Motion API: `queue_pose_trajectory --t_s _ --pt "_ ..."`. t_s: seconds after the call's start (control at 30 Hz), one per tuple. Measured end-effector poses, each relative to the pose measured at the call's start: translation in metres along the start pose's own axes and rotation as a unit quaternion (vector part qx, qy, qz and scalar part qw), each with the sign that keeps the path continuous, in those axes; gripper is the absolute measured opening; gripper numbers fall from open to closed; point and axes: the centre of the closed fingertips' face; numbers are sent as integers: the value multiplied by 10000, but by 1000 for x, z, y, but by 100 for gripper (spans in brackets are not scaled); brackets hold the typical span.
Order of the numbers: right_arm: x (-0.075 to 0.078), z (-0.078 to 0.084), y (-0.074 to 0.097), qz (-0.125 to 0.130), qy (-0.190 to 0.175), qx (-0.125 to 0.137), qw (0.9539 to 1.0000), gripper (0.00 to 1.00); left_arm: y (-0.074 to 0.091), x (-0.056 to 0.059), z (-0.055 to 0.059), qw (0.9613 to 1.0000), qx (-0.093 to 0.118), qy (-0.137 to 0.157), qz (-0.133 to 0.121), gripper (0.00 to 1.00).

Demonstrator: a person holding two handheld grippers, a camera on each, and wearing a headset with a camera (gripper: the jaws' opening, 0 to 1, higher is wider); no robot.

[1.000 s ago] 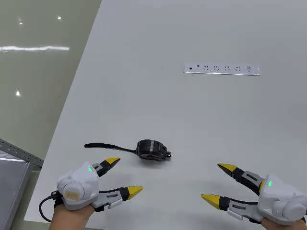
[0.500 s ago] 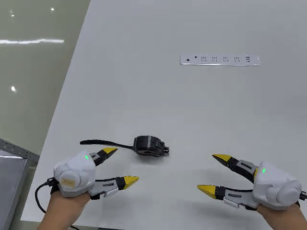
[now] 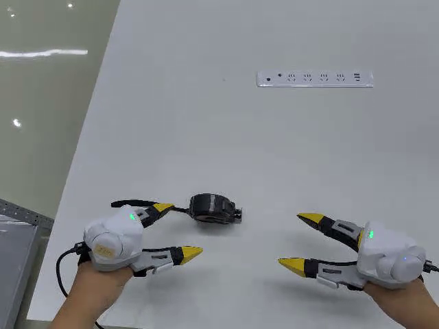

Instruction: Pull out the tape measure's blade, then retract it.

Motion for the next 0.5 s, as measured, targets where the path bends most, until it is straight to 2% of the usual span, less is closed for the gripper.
queue_pose_trajectory --t_s 0.5 --pt "8 0 -14 -171 99 37 9998 57 -15 -7 -6 9994 -70 -256 221 63"
Point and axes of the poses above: the centre of the closed fingertips' face, and the gripper's own axes: y roughly backward along the fingers, x roughly to its right, z roughly out of its underside, and after that the axes turned 1 degree about -z, right-handed
